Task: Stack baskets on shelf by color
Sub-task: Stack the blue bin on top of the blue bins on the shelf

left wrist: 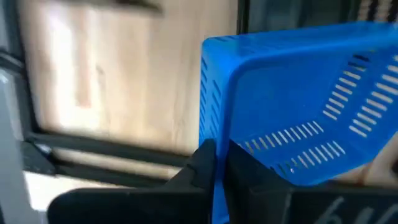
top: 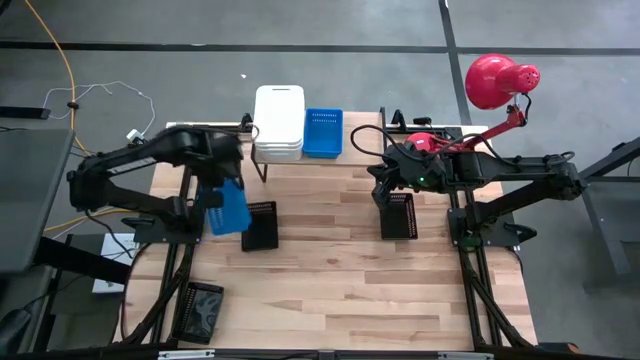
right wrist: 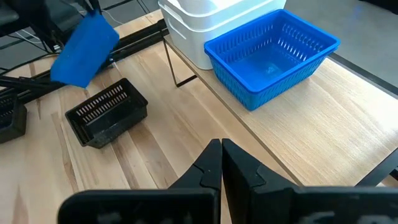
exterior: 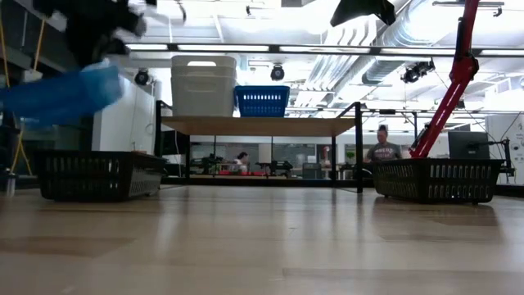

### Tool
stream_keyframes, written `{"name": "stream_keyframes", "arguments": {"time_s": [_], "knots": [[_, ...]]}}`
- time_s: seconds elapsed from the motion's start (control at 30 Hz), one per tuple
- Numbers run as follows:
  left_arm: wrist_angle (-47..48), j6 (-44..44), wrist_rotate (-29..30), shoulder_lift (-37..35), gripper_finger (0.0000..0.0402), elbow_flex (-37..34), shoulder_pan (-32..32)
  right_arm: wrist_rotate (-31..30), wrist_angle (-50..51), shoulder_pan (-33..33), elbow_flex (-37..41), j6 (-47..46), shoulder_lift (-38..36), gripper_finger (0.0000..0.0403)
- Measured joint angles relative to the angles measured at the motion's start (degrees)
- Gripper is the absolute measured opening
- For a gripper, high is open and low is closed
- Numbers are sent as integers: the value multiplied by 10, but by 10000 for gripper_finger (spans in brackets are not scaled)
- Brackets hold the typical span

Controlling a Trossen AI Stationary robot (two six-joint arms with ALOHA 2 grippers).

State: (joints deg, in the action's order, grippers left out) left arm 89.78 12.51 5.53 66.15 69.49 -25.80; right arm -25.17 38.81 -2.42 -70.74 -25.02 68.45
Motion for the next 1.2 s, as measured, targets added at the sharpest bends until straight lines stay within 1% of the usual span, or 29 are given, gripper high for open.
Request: {"name": "stream_keyframes", "arguments": {"time_s": [0.17, 0.23, 0.33, 0.43, 0.5, 0.57, 0.73, 0.77, 0.8, 0.87, 0.93, 1.07, 1.2], "knots": [[1, -56, -41, -8, 0, 128, 30, 2, 0, 0, 0, 0, 0, 0], [2, -85, -44, 2, 0, 188, 49, 5, 0, 0, 0, 0, 0, 0], [2, -140, -28, 38, 0, 276, 84, 7, 0, 0, 0, 0, 0, 0], [0, -156, -3, 93, 0, 369, 114, 7, 0, 3, 0, 0, 0, 0], [1, -142, 17, 136, 0, 434, 127, 7, 0, 5, 0, 0, 0, 0], [1, -105, 38, 184, 0, 497, 130, 7, 0, 5, 0, 0, 0, 0], [-9, 0, 116, 300, 0, 643, 113, 17, -2, 5, 0, 0, -3, 0], [-23, 20, 128, 318, 0, 657, 107, 19, -5, 5, 0, 0, -4, 0], [-56, 40, 142, 323, 0, 645, 103, 24, -5, 4, 0, 0, -5, 0], [-106, 84, 148, 327, 0, 618, 91, 32, -7, 1, 0, 0, -7, 0], [-134, 118, 155, 339, 0, 614, 81, 36, -10, 0, 0, 0, -7, 0], [-169, 159, 198, 371, 0, 613, 64, 39, -21, -3, 0, -4, -7, 0], [-220, 200, 227, 383, 0, 614, 55, 38, -31, -4, 0, -4, -7, 0]]}}
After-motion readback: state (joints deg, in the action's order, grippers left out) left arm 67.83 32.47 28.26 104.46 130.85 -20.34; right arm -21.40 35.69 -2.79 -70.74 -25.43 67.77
